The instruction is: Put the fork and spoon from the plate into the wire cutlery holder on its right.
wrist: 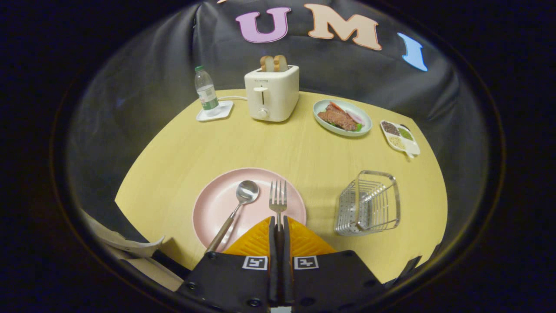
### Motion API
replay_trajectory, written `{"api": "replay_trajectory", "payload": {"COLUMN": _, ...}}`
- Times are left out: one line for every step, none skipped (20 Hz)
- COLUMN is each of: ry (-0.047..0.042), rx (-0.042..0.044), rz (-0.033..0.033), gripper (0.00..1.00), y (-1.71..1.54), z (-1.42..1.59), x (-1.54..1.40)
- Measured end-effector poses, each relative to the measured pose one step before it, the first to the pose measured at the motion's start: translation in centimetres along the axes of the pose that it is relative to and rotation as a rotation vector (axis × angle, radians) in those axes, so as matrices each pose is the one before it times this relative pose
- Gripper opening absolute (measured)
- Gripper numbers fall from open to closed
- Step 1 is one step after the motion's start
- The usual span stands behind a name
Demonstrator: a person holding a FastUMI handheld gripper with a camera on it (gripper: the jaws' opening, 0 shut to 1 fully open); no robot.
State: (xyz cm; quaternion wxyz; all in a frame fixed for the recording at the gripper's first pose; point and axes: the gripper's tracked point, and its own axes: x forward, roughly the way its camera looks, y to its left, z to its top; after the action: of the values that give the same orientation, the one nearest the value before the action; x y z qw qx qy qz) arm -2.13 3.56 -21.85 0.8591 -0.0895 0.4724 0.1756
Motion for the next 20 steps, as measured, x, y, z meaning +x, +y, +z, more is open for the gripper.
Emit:
{"api": "replay_trajectory", "payload": {"ry": -0.00333, "rx": -0.00835, "rz": -0.00142, "gripper": 0.08, "y": -0.615, "z": 0.401, "x": -0.480}}
{"api": "replay_trajectory", "payload": {"ry": -0.00246, "rx": -0.00696, "rz": -0.00267, "gripper": 0.08, "y": -0.643, "z": 0.426, "x": -0.440}}
{"api": "replay_trajectory", "payload": {"ry": 0.00073, "rx": -0.00749, "rz": -0.00258, "gripper": 0.08, "y": -0.630, "z": 0.303, "x": -0.320}}
{"api": "replay_trajectory", "payload": {"ry": -0.00102, "rx": -0.00725, "rz": -0.00251, "gripper": 0.08, "y": -0.717, "z": 0.313, "x": -0.412}}
{"api": "replay_trajectory", "payload": {"ry": 0.00372, "rx": -0.00867, "rz": -0.00070, "gripper": 0.08, "y": -0.714, "z": 0.085, "x": -0.406}}
{"api": "replay_trajectory", "payload": {"ry": 0.00132, "rx": -0.00947, "rz": -0.00712, "gripper": 0.08, "y": -0.902, "z": 0.228, "x": -0.358}}
{"api": "replay_trajectory", "payload": {"ry": 0.00259, "rx": -0.00929, "rz": -0.00893, "gripper": 0.08, "y": -0.913, "z": 0.093, "x": -0.259}}
{"api": "replay_trajectory", "payload": {"ry": 0.00273, "rx": -0.00570, "rz": -0.00989, "gripper": 0.08, "y": -0.984, "z": 0.122, "x": -0.233}}
{"api": "replay_trajectory", "payload": {"ry": 0.00290, "rx": -0.00035, "rz": -0.00471, "gripper": 0.08, "y": -0.900, "z": 0.084, "x": -0.239}}
{"api": "replay_trajectory", "payload": {"ry": 0.00564, "rx": 0.00310, "rz": 0.00111, "gripper": 0.08, "y": -0.725, "z": 0.095, "x": -0.220}}
{"api": "replay_trajectory", "payload": {"ry": 0.00424, "rx": 0.00367, "rz": 0.00090, "gripper": 0.08, "y": -0.790, "z": 0.076, "x": -0.075}}
{"api": "replay_trajectory", "payload": {"ry": 0.00512, "rx": -0.00148, "rz": -0.00171, "gripper": 0.08, "y": -0.792, "z": 0.070, "x": -0.162}}
{"api": "replay_trajectory", "payload": {"ry": 0.00240, "rx": -0.00792, "rz": -0.00637, "gripper": 0.08, "y": -0.943, "z": -0.040, "x": -0.083}}
{"api": "replay_trajectory", "payload": {"ry": 0.00570, "rx": -0.00892, "rz": -0.00724, "gripper": 0.08, "y": -0.726, "z": 0.008, "x": 0.063}}
{"api": "replay_trajectory", "payload": {"ry": 0.01035, "rx": -0.00713, "rz": -0.00223, "gripper": 0.08, "y": -0.565, "z": -0.299, "x": 0.106}}
{"api": "replay_trajectory", "payload": {"ry": 0.01168, "rx": -0.00620, "rz": 0.00032, "gripper": 0.08, "y": -0.585, "z": -0.258, "x": 0.097}}
{"api": "replay_trajectory", "payload": {"ry": 0.01538, "rx": -0.00637, "rz": 0.00310, "gripper": 0.08, "y": -0.322, "z": -0.407, "x": 0.233}}
{"api": "replay_trajectory", "payload": {"ry": 0.01528, "rx": -0.01060, "rz": 0.00251, "gripper": 0.08, "y": -0.347, "z": -0.394, "x": 0.198}}
{"api": "replay_trajectory", "payload": {"ry": 0.01393, "rx": -0.01362, "rz": -0.00226, "gripper": 0.08, "y": -0.368, "z": -0.344, "x": 0.342}}
{"api": "replay_trajectory", "payload": {"ry": 0.01779, "rx": -0.01361, "rz": 0.00143, "gripper": 0.08, "y": -0.258, "z": -0.396, "x": 0.427}}
